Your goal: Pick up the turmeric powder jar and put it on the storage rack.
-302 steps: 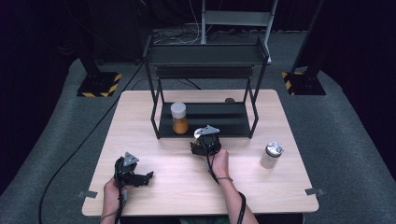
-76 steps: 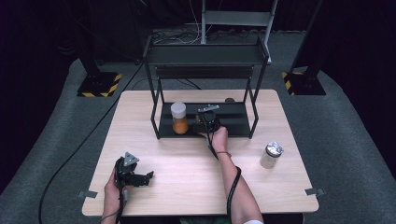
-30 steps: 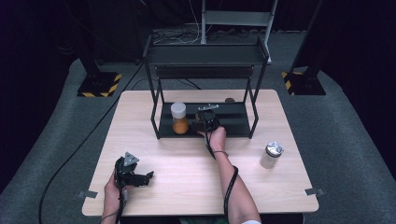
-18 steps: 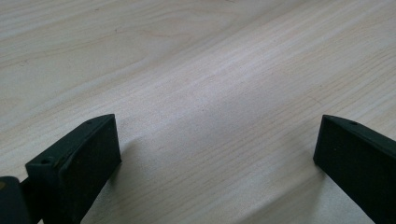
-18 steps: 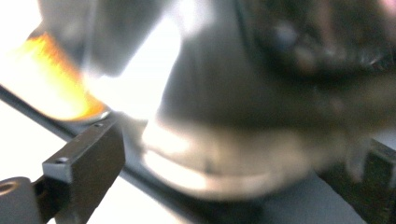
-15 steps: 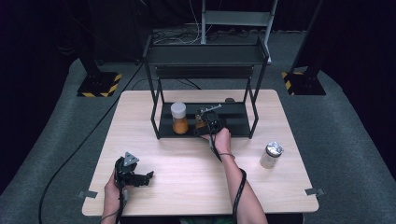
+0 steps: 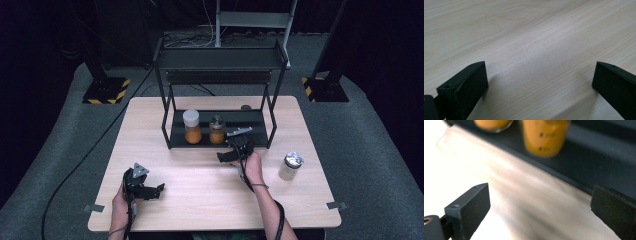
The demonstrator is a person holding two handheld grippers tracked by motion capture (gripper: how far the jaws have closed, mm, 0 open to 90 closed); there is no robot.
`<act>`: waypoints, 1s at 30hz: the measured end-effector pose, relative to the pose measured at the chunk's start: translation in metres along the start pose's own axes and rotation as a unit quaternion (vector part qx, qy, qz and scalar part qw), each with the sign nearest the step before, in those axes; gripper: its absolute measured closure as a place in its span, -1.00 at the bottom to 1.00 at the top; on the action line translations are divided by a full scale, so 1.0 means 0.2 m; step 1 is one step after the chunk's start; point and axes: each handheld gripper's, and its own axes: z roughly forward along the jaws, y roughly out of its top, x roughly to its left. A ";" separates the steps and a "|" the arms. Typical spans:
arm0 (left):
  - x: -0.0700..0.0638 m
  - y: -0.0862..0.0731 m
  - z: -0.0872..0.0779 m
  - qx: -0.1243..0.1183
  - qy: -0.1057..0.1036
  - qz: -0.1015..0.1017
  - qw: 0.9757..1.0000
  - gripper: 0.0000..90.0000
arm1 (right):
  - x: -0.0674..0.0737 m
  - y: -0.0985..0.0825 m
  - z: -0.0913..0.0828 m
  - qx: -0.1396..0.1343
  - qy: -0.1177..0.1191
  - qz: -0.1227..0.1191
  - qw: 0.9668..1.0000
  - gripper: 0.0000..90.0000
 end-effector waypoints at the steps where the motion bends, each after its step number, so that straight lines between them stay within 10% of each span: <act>1: 0.00 0.00 0.00 0.000 0.000 0.000 1.000 -1.00 | 0.01 -0.03 -0.02 -0.002 0.005 -0.004 1.000 -0.96; 18: 0.00 0.00 0.00 0.000 0.000 0.000 1.000 -1.00 | 0.06 -0.58 -0.30 -0.007 0.000 -0.046 0.999 -1.00; 30: 0.00 0.00 0.00 -0.001 0.000 -0.001 1.000 -1.00 | -0.21 -0.89 -0.54 -0.041 -0.050 0.011 0.998 -1.00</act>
